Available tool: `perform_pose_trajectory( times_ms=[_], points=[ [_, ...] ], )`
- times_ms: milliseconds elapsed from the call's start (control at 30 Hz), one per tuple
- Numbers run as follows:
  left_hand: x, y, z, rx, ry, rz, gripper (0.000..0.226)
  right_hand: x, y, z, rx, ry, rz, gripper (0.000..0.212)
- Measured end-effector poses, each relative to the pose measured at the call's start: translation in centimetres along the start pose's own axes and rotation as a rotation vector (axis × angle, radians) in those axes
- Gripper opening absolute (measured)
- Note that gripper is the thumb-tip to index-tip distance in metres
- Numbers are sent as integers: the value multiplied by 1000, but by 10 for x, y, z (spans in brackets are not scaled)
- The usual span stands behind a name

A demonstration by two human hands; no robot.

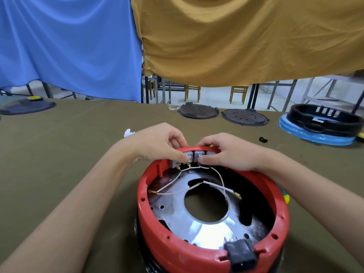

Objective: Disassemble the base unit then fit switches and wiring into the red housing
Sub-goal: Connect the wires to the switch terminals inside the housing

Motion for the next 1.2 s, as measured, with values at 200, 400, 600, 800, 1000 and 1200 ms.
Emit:
perform_pose_trajectory(
  times_ms=[200,400,600,800,1000,1200],
  points=[
    [5,0,0,-25,-18,-149,32,3,-4,4,-10,22,148,33],
    [7,4,0,-22,18,-250,29,6,-8,4,-22,14,266,30],
    [6,3,1,-26,10,-192,27,7,-12,6,-44,30,329,37],
    [6,2,-2,-18,34,-227,24,7,-10,6,-17,46,366,34],
    [8,5,-8,114,274,-266,31,-10,6,14,131,160,-2,40],
    [-4,-6,4,-179,75,-124,50,-11,18,27,332,231,41,22]
  ],
)
Point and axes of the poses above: each hand's wrist, its own z-axis away from the middle knuckle, its own x-axis out of the palm, y = z × x, the point moved 4 cm from there along -z, towards the middle knuckle, and after that the axes turned 6 degrees about -y, right-handed, at the moved point
